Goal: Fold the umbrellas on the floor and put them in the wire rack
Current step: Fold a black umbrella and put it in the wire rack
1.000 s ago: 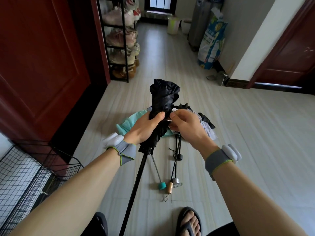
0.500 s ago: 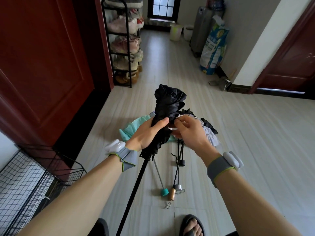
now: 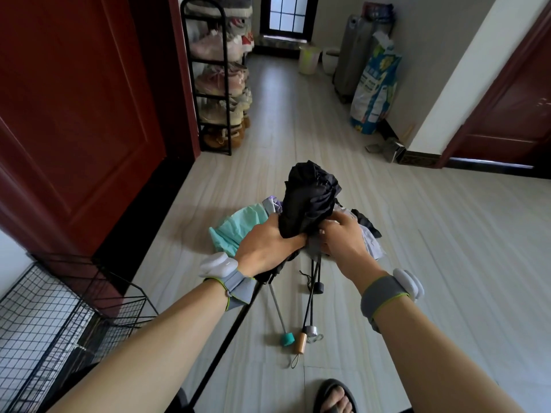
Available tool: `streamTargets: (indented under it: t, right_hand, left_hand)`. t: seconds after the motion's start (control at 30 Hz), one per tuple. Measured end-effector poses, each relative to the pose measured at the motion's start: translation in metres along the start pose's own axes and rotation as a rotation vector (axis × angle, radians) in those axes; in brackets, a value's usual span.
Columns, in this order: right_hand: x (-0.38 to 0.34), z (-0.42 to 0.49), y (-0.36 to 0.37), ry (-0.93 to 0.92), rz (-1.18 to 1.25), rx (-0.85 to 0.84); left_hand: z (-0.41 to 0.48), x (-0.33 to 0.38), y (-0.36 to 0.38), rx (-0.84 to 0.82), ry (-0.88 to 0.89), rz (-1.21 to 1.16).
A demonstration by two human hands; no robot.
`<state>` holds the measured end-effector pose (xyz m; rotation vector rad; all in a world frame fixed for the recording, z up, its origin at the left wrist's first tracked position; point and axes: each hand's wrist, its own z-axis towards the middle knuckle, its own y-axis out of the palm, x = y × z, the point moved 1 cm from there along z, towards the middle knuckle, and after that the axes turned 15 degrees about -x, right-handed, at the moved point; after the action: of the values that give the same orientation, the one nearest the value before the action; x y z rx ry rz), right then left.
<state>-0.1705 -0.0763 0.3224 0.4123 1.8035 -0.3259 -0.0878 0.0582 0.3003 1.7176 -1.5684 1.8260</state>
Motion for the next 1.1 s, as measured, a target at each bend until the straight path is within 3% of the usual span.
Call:
streamTargets:
  t: [0.1, 0.2, 0.3, 0.43, 0.57, 0.63, 0.97, 1.1]
  right_hand:
    - [-0.003, -0.005, 0.001, 0.046, 0.206, -0.102]
    - [-0.003, -0.003, -0.003, 0.1, 0.264, -0.204]
    - [-0.002, -0.001, -0.006, 0.073, 0.085, -0.222]
    - [0.002, 0.0, -0.011, 0.049, -0.218, -0.126]
    - [0.002, 0.003, -0.015, 0.046, -0.137, -0.15]
    - [0.001, 0.002, -0.013, 0.011, -0.113, -0.184]
    - [0.004, 0.006, -0.004, -0.212, -0.876, -0.009]
    - [0.0, 0.001, -0.001, -0.264, -0.821, -0.035]
  left_hand:
    - [0.001, -0.002, -0.002, 0.064, -0.068, 0.091]
    - [0.003, -0.004, -0.004, 0.071, -0.065, -0.035]
    - [0.005, -0.002, -0.008, 0.04, -0.01, -0.249]
    - [0.002, -0.007, -0.023, -0.129, -0.016, -0.593]
    - [-0.003, -0.009, -0.027, -0.211, -0.058, -0.818]
    - [-0.003, -0.009, -0.028, -0.211, -0.061, -0.845]
    - [0.002, -0.016, -0.031, -0.193, 0.001, -0.905]
    - [0.0, -0.016, -0.033, -0.197, 0.004, -0.984]
